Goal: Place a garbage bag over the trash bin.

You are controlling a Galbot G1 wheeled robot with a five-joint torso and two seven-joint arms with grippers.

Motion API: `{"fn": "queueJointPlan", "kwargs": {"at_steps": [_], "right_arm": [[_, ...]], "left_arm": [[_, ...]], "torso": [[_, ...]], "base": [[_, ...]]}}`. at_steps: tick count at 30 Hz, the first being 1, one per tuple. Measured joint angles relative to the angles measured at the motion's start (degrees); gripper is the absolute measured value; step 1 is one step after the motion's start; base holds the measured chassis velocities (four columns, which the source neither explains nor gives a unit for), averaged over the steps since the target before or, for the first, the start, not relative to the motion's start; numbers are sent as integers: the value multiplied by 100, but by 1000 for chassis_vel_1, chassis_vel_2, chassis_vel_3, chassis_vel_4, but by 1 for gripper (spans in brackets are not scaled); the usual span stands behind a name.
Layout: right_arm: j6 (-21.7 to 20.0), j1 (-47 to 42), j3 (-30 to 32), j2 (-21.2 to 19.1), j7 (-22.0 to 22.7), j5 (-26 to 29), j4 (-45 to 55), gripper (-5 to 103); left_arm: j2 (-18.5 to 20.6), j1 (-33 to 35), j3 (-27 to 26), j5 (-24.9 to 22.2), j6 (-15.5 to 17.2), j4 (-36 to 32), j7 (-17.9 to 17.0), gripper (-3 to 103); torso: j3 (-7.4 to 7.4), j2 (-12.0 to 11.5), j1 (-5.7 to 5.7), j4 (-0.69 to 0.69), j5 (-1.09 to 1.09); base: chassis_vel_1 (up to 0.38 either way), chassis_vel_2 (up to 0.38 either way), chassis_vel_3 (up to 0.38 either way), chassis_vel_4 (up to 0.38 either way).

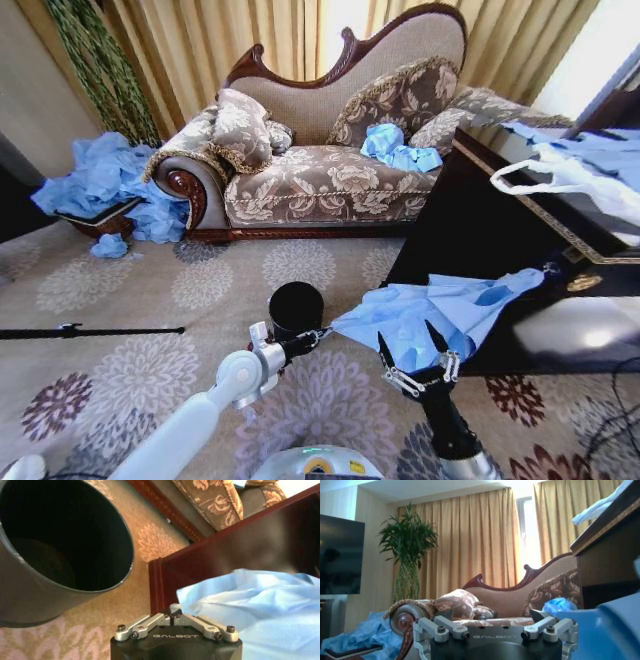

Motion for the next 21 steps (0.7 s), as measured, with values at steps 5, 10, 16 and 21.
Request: {"fn": "queueJointPlan", "kwargs": {"at_steps": [5,10,16,21], "right_arm": [[-26,29,-4,-9,49,-38,-52,100],[-133,85,-48,1,205,-170,-198,100],[-490,116,-109,15,573,-368,-391,100],[-1307,280,-260,25,1187,-240,-914,100]], "left_arm": [[100,46,-170,-87,-8,-140,10,0],[327,-100,-433,-395,-9,-410,-71,0],[636,-294,-584,-706,-12,-800,-156,0],[842,-611,-586,-909,-4,-1000,-218,0]], "torso": [[0,0,0,0,-1],[0,0,0,-2,-1],[0,0,0,-1,-1],[0,0,0,-1,0]], "base": [[0,0,0,0],[0,0,0,0],[0,0,0,0],[0,0,0,0]]}}
